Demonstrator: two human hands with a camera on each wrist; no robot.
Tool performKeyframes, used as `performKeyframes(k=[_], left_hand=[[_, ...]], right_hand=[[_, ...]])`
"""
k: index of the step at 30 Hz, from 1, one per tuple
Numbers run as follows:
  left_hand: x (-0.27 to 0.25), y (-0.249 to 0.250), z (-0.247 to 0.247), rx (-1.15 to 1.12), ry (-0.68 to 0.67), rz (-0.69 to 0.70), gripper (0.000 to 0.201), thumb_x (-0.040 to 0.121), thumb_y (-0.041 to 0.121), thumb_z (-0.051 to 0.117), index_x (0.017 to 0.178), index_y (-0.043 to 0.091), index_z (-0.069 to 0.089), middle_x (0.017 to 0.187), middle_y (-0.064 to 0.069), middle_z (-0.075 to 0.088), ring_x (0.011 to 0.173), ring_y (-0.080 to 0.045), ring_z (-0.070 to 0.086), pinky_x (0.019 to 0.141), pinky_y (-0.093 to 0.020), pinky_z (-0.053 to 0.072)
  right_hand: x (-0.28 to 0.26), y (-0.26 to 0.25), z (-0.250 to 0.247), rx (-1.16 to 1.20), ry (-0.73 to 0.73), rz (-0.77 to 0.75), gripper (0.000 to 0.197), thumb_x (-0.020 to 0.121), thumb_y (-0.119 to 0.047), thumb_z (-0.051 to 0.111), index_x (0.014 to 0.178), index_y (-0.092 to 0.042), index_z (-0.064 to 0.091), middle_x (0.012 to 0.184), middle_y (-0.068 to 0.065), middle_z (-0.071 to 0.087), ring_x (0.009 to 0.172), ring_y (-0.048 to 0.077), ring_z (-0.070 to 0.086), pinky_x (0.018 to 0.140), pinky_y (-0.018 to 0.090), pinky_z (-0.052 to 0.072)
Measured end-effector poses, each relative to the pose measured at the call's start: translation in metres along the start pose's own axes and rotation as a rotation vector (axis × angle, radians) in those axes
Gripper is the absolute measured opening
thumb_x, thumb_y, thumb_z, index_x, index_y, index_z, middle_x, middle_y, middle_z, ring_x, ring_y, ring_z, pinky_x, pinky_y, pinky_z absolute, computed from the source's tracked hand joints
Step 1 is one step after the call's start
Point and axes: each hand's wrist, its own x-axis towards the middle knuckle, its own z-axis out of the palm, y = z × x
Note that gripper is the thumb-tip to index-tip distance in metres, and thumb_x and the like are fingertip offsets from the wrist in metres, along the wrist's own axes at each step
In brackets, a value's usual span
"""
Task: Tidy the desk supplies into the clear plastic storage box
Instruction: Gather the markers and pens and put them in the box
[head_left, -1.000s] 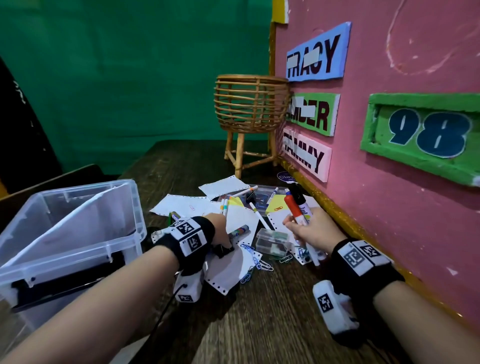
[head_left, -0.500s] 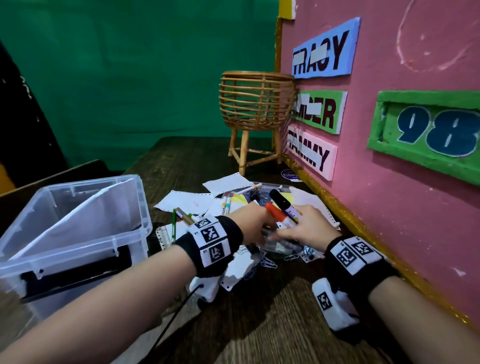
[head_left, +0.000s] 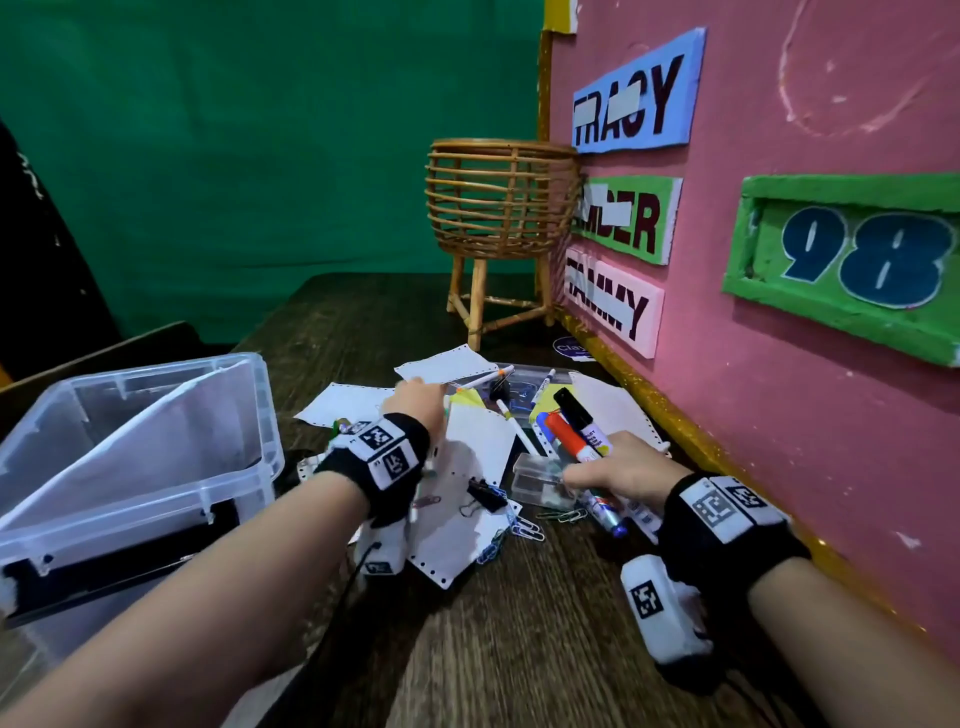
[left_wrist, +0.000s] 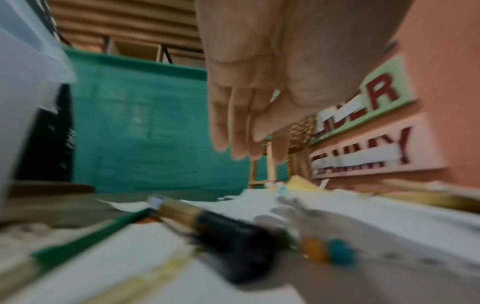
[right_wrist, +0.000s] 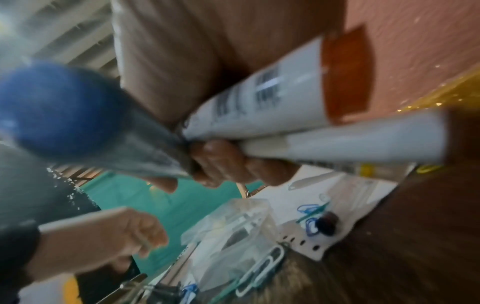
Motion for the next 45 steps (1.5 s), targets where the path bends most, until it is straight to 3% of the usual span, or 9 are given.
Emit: performKeyframes(k=[8, 17, 21, 24, 29, 33, 37, 41, 45], left_hand=[[-0.019, -0.047, 0.006, 0.374, -0.208, -0.075, 0.067, 0.032, 0.014, 0.082, 0.096, 0.012, 0.063, 0.086, 0.003, 0.066, 0.072, -0.022, 0.065, 0.064, -0.039, 0.060], [-0.020, -0.004, -0.016, 0.002, 0.073, -0.058, 0.026, 0.091, 0.003, 0.046, 0.115, -0.001, 0.055, 0.116, -0.018, 0.061, 0.109, -0.034, 0.059, 0.088, -0.037, 0.047], [-0.048, 0.031, -0.036, -0.747, 0.049, 0.160, 0.020, 0.079, 0.012, 0.073, 0.095, 0.001, 0.066, 0.086, -0.010, 0.069, 0.073, -0.021, 0.065, 0.072, -0.030, 0.056], [-0.062, 0.046, -0.039, -1.070, -0.165, 0.190, 0.018, 0.072, 0.008, 0.077, 0.083, -0.001, 0.066, 0.066, -0.006, 0.065, 0.052, -0.015, 0.059, 0.057, -0.024, 0.055], [-0.061, 0.057, -0.025, -1.244, -0.178, 0.225, 0.016, 0.073, 0.001, 0.075, 0.066, 0.010, 0.063, 0.055, 0.001, 0.058, 0.049, -0.010, 0.052, 0.046, -0.014, 0.046], [-0.065, 0.064, -0.016, -1.224, -0.070, 0.239, 0.015, 0.081, 0.014, 0.070, 0.096, 0.010, 0.071, 0.071, 0.005, 0.063, 0.059, 0.001, 0.056, 0.047, -0.004, 0.042], [-0.066, 0.075, -0.002, -0.970, 0.023, 0.292, 0.041, 0.092, 0.039, 0.048, 0.123, 0.015, 0.060, 0.109, -0.008, 0.065, 0.094, -0.010, 0.064, 0.088, -0.022, 0.051], [-0.071, 0.080, 0.005, -1.095, -0.326, 0.088, 0.045, 0.096, 0.038, 0.041, 0.135, 0.015, 0.039, 0.119, -0.017, 0.061, 0.087, -0.026, 0.061, 0.072, -0.035, 0.051], [-0.075, 0.060, 0.003, -1.244, -0.900, 0.034, 0.022, 0.083, 0.033, 0.058, 0.097, 0.016, 0.057, 0.086, -0.003, 0.060, 0.080, -0.018, 0.062, 0.069, -0.030, 0.057]], right_hand=[[0.002, 0.003, 0.000, 0.334, -0.039, -0.009, 0.007, 0.078, -0.005, 0.063, 0.078, -0.008, 0.056, 0.058, 0.009, 0.061, 0.056, 0.025, 0.059, 0.061, 0.036, 0.053], [-0.002, -0.001, 0.005, 0.640, -0.082, -0.112, 0.006, 0.083, -0.006, 0.063, 0.085, -0.012, 0.064, 0.071, 0.006, 0.064, 0.059, 0.015, 0.065, 0.057, 0.030, 0.057], [-0.002, -0.008, 0.012, 0.669, -0.002, -0.132, 0.014, 0.079, -0.013, 0.068, 0.091, -0.007, 0.064, 0.079, 0.011, 0.066, 0.062, 0.013, 0.067, 0.056, 0.028, 0.057], [-0.002, -0.014, 0.018, 0.703, 0.048, -0.157, 0.046, 0.063, -0.028, 0.071, 0.099, 0.000, 0.062, 0.090, 0.016, 0.067, 0.078, 0.025, 0.066, 0.082, 0.041, 0.055], [-0.003, -0.021, 0.025, 0.867, 0.026, -0.145, 0.066, 0.061, -0.046, 0.066, 0.110, -0.002, 0.062, 0.080, 0.015, 0.070, 0.067, 0.020, 0.069, 0.061, 0.031, 0.058], [-0.002, -0.025, 0.030, 0.948, -0.020, -0.115, 0.077, 0.061, -0.057, 0.068, 0.115, -0.004, 0.059, 0.097, 0.024, 0.059, 0.080, 0.033, 0.060, 0.066, 0.039, 0.055], [0.000, -0.031, 0.033, 1.028, 0.059, -0.035, 0.033, 0.084, -0.036, 0.062, 0.100, -0.007, 0.064, 0.079, 0.017, 0.065, 0.069, 0.029, 0.065, 0.060, 0.038, 0.057], [0.002, -0.036, 0.037, 0.928, 0.313, 0.019, 0.011, 0.080, -0.012, 0.061, 0.071, -0.007, 0.055, 0.057, 0.011, 0.054, 0.051, 0.023, 0.056, 0.055, 0.031, 0.050], [0.002, -0.041, 0.028, 0.867, 0.429, -0.080, 0.013, 0.076, -0.008, 0.063, 0.069, -0.010, 0.053, 0.063, 0.012, 0.052, 0.050, 0.024, 0.053, 0.059, 0.034, 0.049]])
